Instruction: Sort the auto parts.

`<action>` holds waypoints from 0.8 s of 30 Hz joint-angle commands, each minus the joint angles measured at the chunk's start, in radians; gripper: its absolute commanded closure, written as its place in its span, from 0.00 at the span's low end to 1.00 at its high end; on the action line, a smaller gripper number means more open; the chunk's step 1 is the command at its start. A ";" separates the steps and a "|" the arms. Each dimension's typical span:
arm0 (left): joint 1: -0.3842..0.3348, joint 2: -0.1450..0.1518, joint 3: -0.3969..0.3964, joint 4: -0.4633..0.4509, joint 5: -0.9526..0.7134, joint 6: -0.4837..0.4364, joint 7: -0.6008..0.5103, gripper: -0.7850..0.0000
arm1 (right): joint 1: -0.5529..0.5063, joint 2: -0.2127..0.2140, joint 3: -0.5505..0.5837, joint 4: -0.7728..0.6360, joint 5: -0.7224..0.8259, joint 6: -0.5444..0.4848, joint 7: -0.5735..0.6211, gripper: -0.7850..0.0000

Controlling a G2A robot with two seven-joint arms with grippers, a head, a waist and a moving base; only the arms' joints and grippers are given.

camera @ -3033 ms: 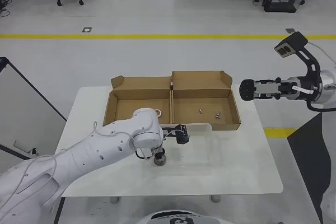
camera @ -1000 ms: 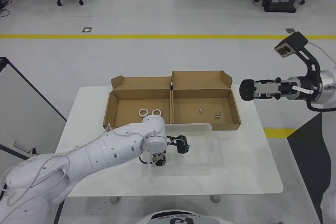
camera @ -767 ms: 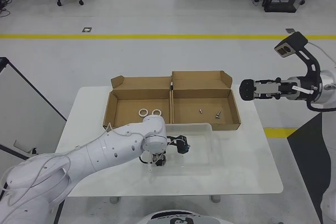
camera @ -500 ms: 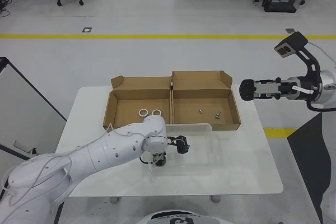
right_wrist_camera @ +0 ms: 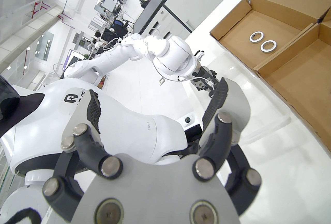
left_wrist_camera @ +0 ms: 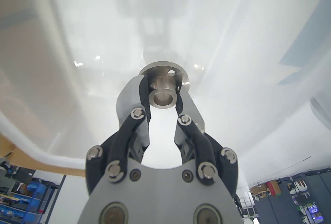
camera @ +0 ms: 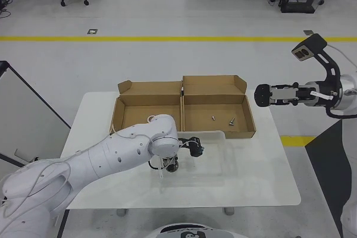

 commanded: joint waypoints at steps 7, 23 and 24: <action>-0.078 0.040 -0.009 -0.115 -0.075 0.027 -0.027 1.00 | 0.000 0.000 0.000 0.000 0.000 0.000 0.000 0.00; 0.020 0.132 -0.217 -0.047 -0.212 0.007 0.174 1.00 | 0.000 0.000 0.000 0.000 0.000 0.000 0.000 0.00; 0.042 0.147 -0.246 -0.049 -0.234 -0.007 0.195 1.00 | 0.000 0.000 0.000 0.000 0.000 0.000 0.000 0.00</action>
